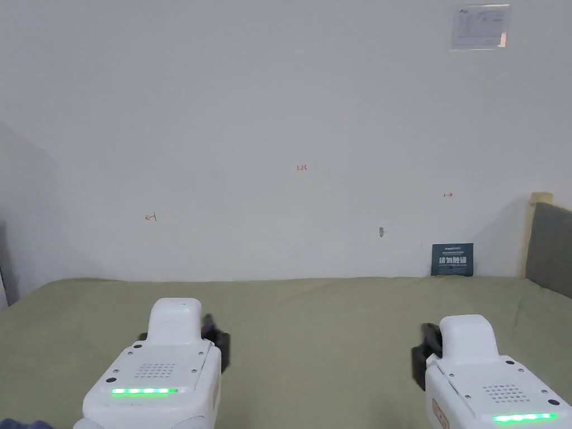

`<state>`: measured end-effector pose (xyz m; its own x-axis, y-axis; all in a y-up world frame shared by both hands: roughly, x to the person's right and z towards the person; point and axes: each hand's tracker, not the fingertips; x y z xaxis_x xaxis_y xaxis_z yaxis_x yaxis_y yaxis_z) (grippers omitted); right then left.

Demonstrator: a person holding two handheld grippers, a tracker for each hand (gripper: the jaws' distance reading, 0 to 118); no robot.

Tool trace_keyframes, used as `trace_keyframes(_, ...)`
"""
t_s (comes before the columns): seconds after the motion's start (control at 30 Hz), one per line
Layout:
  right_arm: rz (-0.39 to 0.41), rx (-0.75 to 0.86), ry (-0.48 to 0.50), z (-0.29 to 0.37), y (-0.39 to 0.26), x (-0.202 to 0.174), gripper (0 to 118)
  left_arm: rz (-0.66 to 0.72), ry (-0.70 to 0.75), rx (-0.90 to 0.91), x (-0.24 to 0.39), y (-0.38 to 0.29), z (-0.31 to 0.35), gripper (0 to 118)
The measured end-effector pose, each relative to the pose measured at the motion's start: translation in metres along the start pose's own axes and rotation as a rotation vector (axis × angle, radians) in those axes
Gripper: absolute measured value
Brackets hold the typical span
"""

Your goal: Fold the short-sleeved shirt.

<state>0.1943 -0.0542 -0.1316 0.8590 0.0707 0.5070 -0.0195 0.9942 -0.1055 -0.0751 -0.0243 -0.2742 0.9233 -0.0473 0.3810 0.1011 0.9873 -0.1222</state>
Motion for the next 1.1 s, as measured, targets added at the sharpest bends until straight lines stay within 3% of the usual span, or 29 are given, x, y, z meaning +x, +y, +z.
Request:
trace_keyframes(0.07, -0.024, -0.001, 0.012, 0.0, 0.0, 0.005, 2, 0.039, -0.084, -0.004, 0.001, -0.002, -0.001, 0)
trace_keyframes(0.43, -0.01, -0.045, -0.022, -0.002, -0.003, 0.009, 2, 0.007, -0.064, -0.018, 0.009, -0.004, -0.007, 0)
trace_keyframes(0.6, 0.003, -0.057, 0.003, -0.01, -0.007, -0.004, 2, 0.049, -0.033, -0.036, -0.024, -0.009, -0.003, 0)
trace_keyframes(0.73, 0.008, -0.05, 0.115, -0.022, -0.007, -0.044, 2, 0.05, 0.072, -0.049, -0.067, -0.012, 0.008, 0)
trace_keyframes(1.0, -0.022, -0.008, 0.411, -0.025, 0.003, -0.16, 2, 0.071, 0.338, -0.068, -0.171, -0.013, 0.067, 0)
trace_keyframes(1.1, -0.048, -0.018, 0.472, -0.023, 0.003, -0.188, 2, 0.072, 0.392, -0.088, -0.193, -0.019, 0.083, 0)
